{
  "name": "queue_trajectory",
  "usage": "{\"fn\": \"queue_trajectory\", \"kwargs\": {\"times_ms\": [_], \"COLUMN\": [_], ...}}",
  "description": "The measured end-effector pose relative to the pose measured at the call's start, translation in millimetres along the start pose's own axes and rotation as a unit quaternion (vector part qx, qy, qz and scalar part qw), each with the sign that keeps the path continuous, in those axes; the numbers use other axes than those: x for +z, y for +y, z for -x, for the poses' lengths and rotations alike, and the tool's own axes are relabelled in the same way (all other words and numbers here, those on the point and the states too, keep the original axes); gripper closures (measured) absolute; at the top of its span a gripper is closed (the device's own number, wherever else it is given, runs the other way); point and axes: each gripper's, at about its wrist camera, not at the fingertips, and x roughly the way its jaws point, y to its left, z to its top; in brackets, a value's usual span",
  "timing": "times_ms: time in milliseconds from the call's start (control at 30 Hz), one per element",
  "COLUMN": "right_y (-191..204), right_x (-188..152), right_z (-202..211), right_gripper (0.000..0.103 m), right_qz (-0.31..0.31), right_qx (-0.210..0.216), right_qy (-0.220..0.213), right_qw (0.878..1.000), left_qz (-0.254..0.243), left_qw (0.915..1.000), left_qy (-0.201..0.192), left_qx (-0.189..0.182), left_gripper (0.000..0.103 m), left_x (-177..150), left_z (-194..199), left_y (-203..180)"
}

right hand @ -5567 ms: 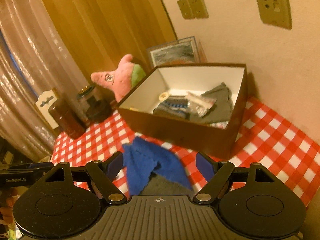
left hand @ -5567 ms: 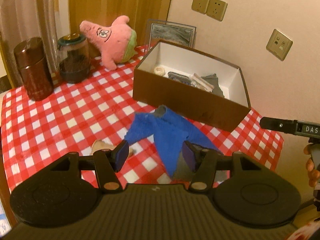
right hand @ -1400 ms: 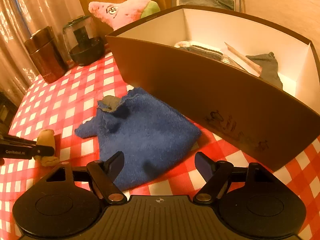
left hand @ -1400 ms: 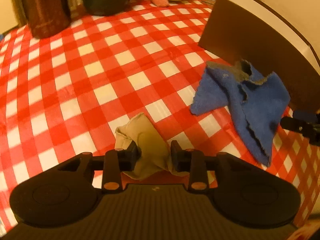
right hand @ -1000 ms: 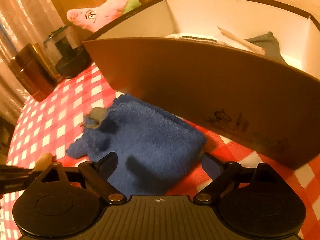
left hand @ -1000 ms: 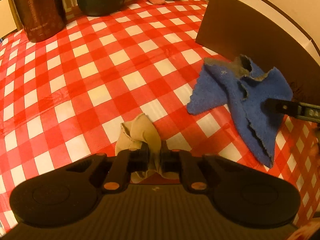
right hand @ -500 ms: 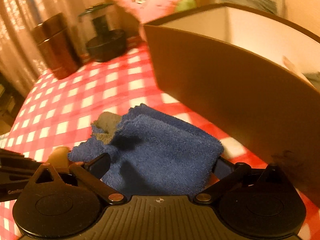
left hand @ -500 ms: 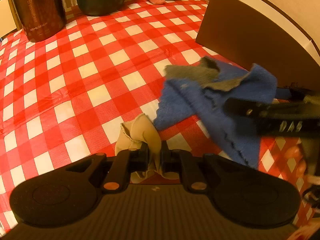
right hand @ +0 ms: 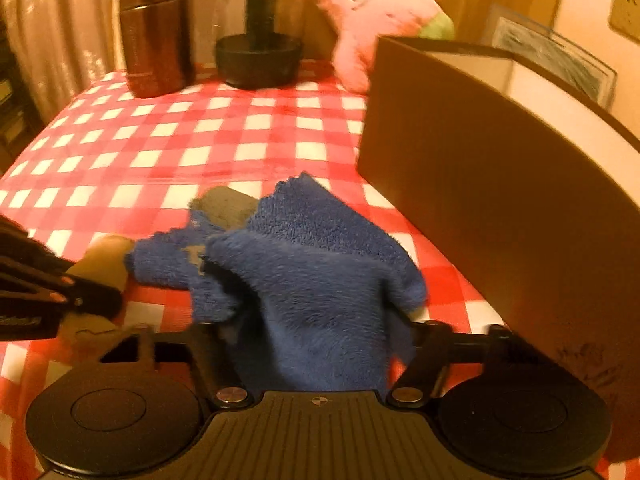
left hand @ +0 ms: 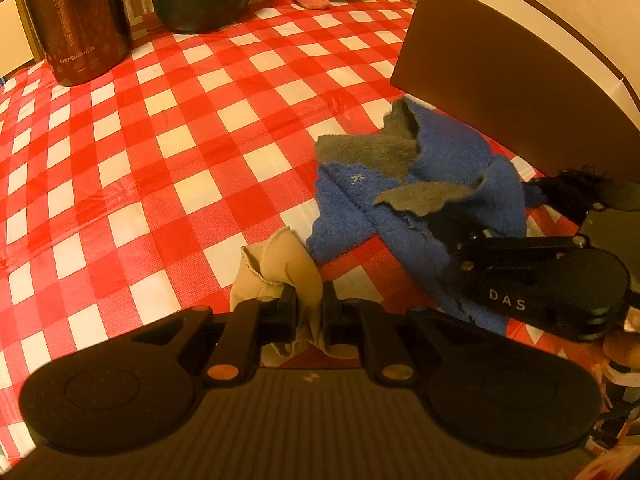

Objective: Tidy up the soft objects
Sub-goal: 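Grasp the beige glove with the left gripper and lift it, then carry the beige glove and blue-grey cloth up over the box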

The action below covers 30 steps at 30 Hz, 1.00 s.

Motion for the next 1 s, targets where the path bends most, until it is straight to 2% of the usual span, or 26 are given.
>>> {"fn": "queue_trajectory", "kwargs": {"times_ms": [100, 200, 300, 567, 1000], "right_y": [6.7, 7.6, 6.1, -4.1, -16.8], "right_x": [-1.0, -0.4, -0.1, -1.1, -14.4], "right_z": [3.3, 5.8, 7.4, 22.2, 61.1], "right_gripper": [0.069, 0.079, 0.084, 0.086, 0.087], "right_qz": [0.019, 0.012, 0.005, -0.034, -0.084], "right_qx": [0.016, 0.025, 0.032, 0.059, 0.070], "right_qy": [-0.004, -0.003, -0.002, -0.004, -0.015], "right_qw": [1.000, 1.000, 0.999, 0.998, 0.994], "left_qz": [-0.004, -0.006, -0.005, -0.012, -0.012], "left_qw": [1.0000, 1.0000, 1.0000, 0.9999, 0.9998], "left_qy": [-0.002, -0.003, -0.004, -0.006, -0.016], "left_qx": [0.002, 0.004, 0.005, 0.001, -0.003], "left_gripper": [0.093, 0.093, 0.094, 0.095, 0.096], "left_x": [-0.3, -1.2, -2.1, -9.6, -25.6], "left_z": [-0.2, 0.3, 1.2, 9.1, 30.5], "left_y": [-0.8, -2.0, -2.5, -7.0, -10.0]}}
